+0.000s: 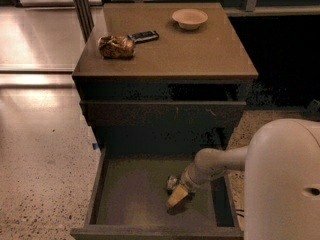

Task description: Pick 7up can from bottom drawer and place on counter

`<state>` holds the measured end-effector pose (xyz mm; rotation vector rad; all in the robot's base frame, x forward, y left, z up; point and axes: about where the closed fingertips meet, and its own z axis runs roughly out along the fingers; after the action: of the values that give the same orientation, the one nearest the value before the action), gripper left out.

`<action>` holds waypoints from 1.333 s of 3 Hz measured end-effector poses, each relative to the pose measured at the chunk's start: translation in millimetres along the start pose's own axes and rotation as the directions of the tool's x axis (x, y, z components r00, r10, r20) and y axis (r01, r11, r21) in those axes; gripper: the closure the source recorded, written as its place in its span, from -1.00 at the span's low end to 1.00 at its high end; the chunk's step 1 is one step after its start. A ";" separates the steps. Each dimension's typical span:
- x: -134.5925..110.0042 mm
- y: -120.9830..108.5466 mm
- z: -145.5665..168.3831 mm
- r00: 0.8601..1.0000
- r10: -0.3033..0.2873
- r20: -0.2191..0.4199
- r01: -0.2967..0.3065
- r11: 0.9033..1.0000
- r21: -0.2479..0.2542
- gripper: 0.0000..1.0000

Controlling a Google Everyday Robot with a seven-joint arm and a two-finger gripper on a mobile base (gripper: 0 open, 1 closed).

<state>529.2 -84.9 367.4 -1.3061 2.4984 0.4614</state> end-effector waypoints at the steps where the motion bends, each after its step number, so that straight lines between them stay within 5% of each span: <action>1: 0.2 0.0 0.3 1.000 0.000 0.000 0.000 1.000 -0.001 -1.00; 4: 0.2 0.1 0.3 1.000 0.000 -0.001 0.000 1.000 -0.001 0.30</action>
Offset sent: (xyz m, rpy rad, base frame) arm -0.0001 0.0000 -0.0003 -0.0001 0.0007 0.0000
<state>529.1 -84.9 367.1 -1.3064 2.4990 0.4620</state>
